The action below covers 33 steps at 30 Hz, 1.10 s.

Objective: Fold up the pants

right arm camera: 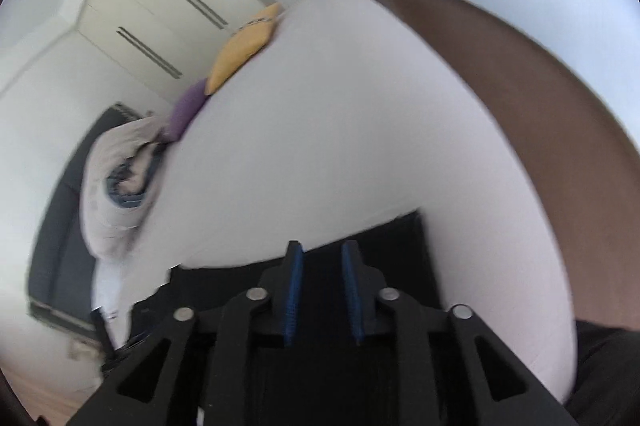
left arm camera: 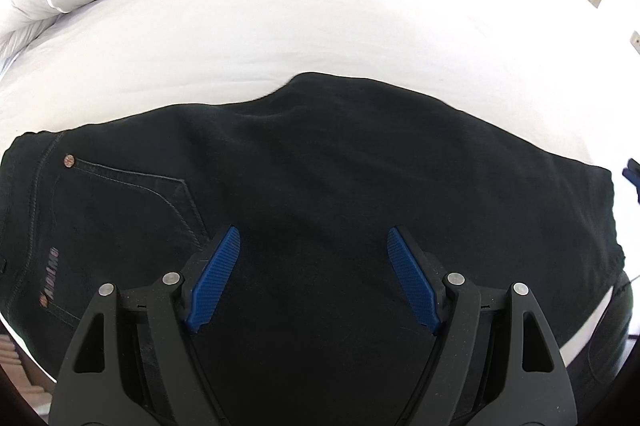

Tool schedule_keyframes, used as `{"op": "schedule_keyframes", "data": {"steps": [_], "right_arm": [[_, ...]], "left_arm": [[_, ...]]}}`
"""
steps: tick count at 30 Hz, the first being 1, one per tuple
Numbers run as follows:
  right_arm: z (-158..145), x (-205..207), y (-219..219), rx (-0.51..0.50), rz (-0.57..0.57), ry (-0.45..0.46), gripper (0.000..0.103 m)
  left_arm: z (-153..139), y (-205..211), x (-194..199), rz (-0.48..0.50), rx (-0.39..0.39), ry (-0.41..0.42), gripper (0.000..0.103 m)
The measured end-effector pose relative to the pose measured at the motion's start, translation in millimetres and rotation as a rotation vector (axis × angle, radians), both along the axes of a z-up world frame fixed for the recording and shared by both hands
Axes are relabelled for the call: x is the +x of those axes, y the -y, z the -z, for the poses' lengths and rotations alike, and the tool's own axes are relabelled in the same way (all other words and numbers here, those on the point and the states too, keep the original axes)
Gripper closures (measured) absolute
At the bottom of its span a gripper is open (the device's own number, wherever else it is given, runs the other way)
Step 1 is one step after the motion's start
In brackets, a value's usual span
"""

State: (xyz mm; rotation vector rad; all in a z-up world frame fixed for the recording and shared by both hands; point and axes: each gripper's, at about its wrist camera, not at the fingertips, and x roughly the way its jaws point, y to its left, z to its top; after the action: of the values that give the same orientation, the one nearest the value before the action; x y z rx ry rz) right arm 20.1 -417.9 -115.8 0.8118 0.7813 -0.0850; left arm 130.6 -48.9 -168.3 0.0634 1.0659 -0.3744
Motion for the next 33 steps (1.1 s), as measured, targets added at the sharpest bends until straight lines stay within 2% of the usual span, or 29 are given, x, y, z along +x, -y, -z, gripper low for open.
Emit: {"op": "schedule_keyframes", "data": {"steps": [3, 5, 6, 7, 8, 10, 13, 15, 18, 20, 23, 26, 28, 29, 31, 33], "right_arm": [[20.9, -22.6, -38.7, 0.087, -0.114, -0.013, 0.068], [51.5, -36.4, -50.8, 0.14, -0.122, -0.077, 0.068], [67.4, -44.8, -50.3, 0.151, -0.095, -0.121, 0.085], [78.1, -53.1, -45.2, 0.165, -0.064, -0.119, 0.101], [85.6, -63.5, -35.9, 0.168, -0.026, -0.121, 0.103], [86.0, -83.1, -14.6, 0.195, 0.041, -0.093, 0.103], [62.9, -96.4, 14.1, 0.084, 0.142, -0.087, 0.103], [43.7, -103.7, 25.6, -0.002, 0.22, -0.119, 0.093], [19.2, -98.2, 18.3, 0.058, 0.159, -0.017, 0.093], [12.1, -80.3, -6.3, 0.1, 0.054, 0.032, 0.093], [24.7, -33.8, -62.7, 0.139, -0.124, 0.028, 0.092], [55.2, 1.0, -101.8, 0.179, -0.22, -0.029, 0.091], [76.8, 4.8, -105.0, 0.142, -0.208, -0.114, 0.093], [87.9, -0.2, -99.0, 0.148, -0.197, -0.128, 0.1], [94.5, 1.0, -79.1, 0.172, -0.16, -0.132, 0.103], [90.8, -12.8, -54.8, 0.148, -0.101, -0.123, 0.103]], "left_arm": [[3.0, 13.3, -13.2, 0.038, 0.0, -0.005, 0.027], [8.7, 23.7, -23.5, 0.065, 0.007, -0.018, 0.027], [12.1, 28.7, -25.1, 0.072, 0.017, -0.03, 0.027], [15.8, 32.4, -27.6, 0.074, 0.038, -0.032, 0.027], [16.7, 33.3, -29.6, 0.075, 0.042, -0.026, 0.027], [17.1, 31.1, -32.0, 0.07, 0.033, -0.031, 0.027], [18.0, 18.4, -30.6, 0.026, 0.029, -0.037, 0.027], [15.8, 6.0, -32.2, -0.005, 0.001, -0.044, 0.027], [4.1, 4.4, -30.9, -0.004, -0.063, -0.043, 0.027], [-7.4, 9.1, -28.7, 0.037, -0.097, -0.021, 0.027], [-15.0, 37.1, -21.5, 0.086, -0.126, -0.004, 0.027], [-5.8, 52.1, 5.7, 0.125, -0.11, -0.017, 0.027], [10.7, 54.2, 17.4, 0.124, -0.08, -0.051, 0.027], [21.3, 49.5, 22.7, 0.11, -0.068, -0.083, 0.028], [27.8, 34.3, 26.8, 0.108, -0.102, -0.085, 0.028], [26.1, 16.7, 28.4, 0.099, -0.083, -0.078, 0.028]]}}
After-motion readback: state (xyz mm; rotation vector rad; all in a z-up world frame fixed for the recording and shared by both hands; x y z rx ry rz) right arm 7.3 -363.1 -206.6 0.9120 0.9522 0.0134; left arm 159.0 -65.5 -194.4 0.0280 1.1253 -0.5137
